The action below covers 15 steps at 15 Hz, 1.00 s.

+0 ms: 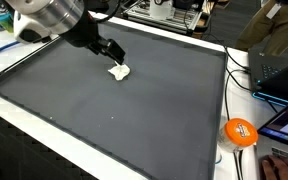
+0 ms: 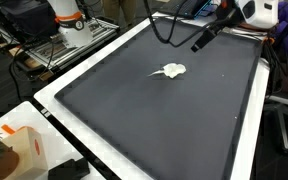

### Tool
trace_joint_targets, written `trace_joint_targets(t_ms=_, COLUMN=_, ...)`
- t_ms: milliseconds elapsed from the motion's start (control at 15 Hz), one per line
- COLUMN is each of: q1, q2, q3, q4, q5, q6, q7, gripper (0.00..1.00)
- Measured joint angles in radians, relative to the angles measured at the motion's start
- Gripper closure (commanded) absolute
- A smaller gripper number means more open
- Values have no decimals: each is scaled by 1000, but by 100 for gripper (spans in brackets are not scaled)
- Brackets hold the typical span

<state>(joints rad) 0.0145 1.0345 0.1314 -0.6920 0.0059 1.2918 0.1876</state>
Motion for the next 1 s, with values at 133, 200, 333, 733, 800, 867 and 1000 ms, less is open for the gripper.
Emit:
trace_joint_targets(t_ms=133, q1=-51, q2=-22, q3=25, q4=-64, q5=58, q6=70, q7=-25, gripper=0)
trace_joint_targets(t_ms=200, q1=-71, q2=-39, q3=35, q4=-104, q5=82, q6=113, q7=-39, gripper=0)
trace_joint_targets(t_ms=333, q1=-104, q2=-80, q3=47, q4=-187, q5=116, q6=186, q7=-62, gripper=0)
trace_joint_targets(t_ms=733, q1=-141, q2=-184, q3=56, q4=-358, q5=143, q6=249, q7=-95, gripper=0)
trace_joint_targets(t_ms=800, q1=-141, q2=-188, q3=58, q4=-364, q5=143, q6=250, q7=-95, gripper=0)
trace_joint_targets(t_ms=867, q1=-141, q2=-190, q3=58, q4=-367, q5=143, q6=251, q7=-95, gripper=0)
trace_joint_targets(t_ms=1000, q1=-141, q2=-190, q3=59, q4=-368, q5=143, q6=252, q7=-95, gripper=0)
